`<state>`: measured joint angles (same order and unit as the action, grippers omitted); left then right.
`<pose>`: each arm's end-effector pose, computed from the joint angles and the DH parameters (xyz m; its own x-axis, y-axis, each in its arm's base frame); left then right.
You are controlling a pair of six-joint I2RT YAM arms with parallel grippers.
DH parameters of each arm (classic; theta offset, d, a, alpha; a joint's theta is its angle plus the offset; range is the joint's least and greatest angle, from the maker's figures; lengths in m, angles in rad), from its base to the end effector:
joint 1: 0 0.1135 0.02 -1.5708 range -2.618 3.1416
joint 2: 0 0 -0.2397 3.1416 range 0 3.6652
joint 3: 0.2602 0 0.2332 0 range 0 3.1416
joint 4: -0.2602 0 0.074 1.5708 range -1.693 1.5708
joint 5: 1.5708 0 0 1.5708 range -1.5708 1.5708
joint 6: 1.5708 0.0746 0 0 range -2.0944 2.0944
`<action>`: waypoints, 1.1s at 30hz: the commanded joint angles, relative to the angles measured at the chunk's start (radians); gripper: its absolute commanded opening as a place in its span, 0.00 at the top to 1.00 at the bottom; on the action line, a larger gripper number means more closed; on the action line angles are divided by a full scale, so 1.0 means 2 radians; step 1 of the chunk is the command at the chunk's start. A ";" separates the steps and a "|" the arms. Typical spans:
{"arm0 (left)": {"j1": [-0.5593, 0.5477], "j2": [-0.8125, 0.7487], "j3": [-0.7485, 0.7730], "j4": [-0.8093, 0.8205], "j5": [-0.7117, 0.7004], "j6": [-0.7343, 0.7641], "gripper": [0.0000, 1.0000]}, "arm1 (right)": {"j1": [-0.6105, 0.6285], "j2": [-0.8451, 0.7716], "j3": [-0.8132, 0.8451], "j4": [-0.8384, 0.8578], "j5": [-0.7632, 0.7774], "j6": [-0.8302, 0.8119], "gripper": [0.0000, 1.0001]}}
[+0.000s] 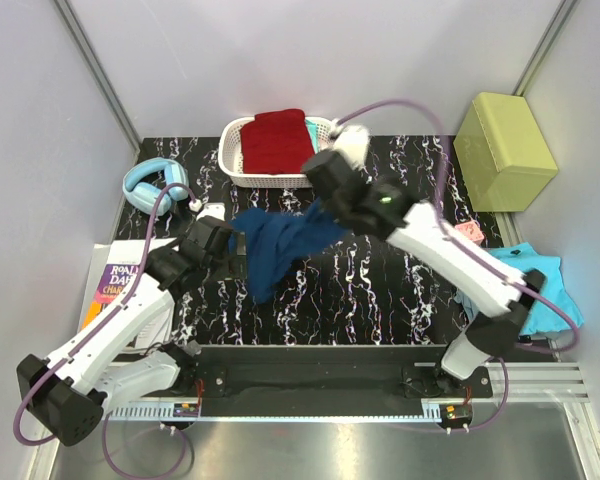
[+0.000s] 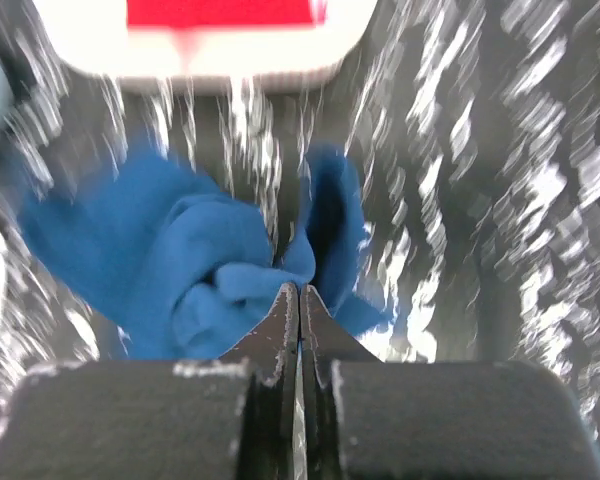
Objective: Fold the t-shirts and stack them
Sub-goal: Flatten out the tshirt
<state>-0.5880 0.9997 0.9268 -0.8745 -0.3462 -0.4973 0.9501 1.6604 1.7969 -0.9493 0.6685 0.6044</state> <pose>0.1835 -0.0919 0.2415 -0.7640 -0.0300 -0.6445 -0.0085 0.9993 -0.0364 0.2398 0.2559 0.3461 -0.5695 -0.0298 -0.8215 -0.0813 0.9965 0.0203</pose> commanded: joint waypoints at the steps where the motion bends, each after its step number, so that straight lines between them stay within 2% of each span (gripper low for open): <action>1: -0.002 0.003 0.018 0.012 0.007 0.007 0.01 | -0.015 -0.049 0.091 -0.064 0.139 -0.064 1.00; 7: -0.001 0.024 0.020 0.012 0.011 0.005 0.01 | -0.032 -0.080 0.130 -0.064 0.179 -0.108 1.00; 15: -0.003 0.059 0.035 0.028 0.035 -0.010 0.01 | -0.020 -0.111 0.155 -0.062 0.135 -0.124 1.00; 19: -0.023 0.077 0.044 0.040 0.038 -0.014 0.01 | -0.013 -0.133 0.150 -0.026 0.148 -0.166 1.00; 24: -0.062 0.114 0.063 0.045 0.037 -0.016 0.01 | -0.001 -0.122 0.228 -0.003 0.130 -0.237 1.00; 27: -0.092 0.133 0.086 0.045 0.028 -0.020 0.01 | 0.033 -0.086 0.315 0.007 0.127 -0.291 1.00; 31: -0.124 0.145 0.114 0.044 0.017 -0.029 0.01 | 0.128 -0.033 0.408 0.047 0.135 -0.366 1.00; 32: -0.129 0.147 0.117 0.043 0.011 -0.028 0.01 | 0.145 -0.025 0.442 0.062 0.143 -0.405 1.00; 33: -0.138 0.148 0.121 0.044 0.008 -0.030 0.01 | 0.170 -0.013 0.450 0.121 0.181 -0.438 1.00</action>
<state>-0.8200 1.2976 1.0962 -0.8173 -0.2955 -0.5339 1.1614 1.5581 2.5683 -0.9531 0.9348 -0.0105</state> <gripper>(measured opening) 0.987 0.011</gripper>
